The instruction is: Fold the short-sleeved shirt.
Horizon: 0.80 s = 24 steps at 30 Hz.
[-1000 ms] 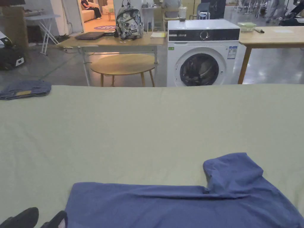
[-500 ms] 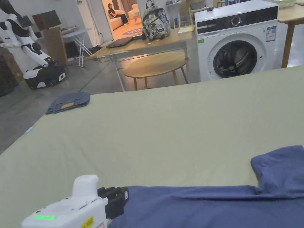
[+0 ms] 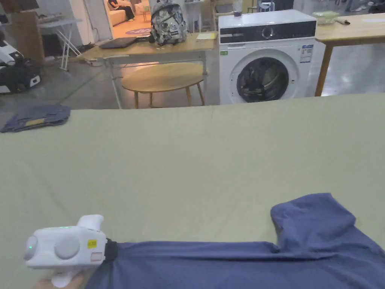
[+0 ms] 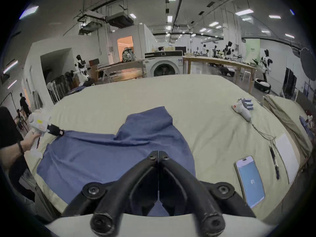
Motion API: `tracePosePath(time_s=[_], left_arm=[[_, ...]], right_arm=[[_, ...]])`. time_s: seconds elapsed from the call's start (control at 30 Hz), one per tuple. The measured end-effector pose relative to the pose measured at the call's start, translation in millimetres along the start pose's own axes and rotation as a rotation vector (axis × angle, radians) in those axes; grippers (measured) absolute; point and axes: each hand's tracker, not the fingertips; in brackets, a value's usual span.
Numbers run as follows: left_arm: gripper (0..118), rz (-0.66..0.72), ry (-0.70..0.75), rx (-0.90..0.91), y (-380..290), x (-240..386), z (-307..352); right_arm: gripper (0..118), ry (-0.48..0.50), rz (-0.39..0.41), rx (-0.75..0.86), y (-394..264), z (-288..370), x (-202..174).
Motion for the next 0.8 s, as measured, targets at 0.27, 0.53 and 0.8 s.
tracePosePath(time_s=[0.27, 0.53, 0.8], left_arm=[[0, 0.027, 0.007, -0.011, -7, 17, 17], [0, 0.046, -0.019, 0.018, -14, 22, 42], [0, -0.045, -0.144, 0.256, -100, 14, 184]], right_arm=[[55, -0.142, -0.01, -0.458, 54, -193, 36], [1, -0.04, -0.093, -0.394, 54, -163, 42], [1, 0.021, -0.061, -0.139, 24, -1, 34]])
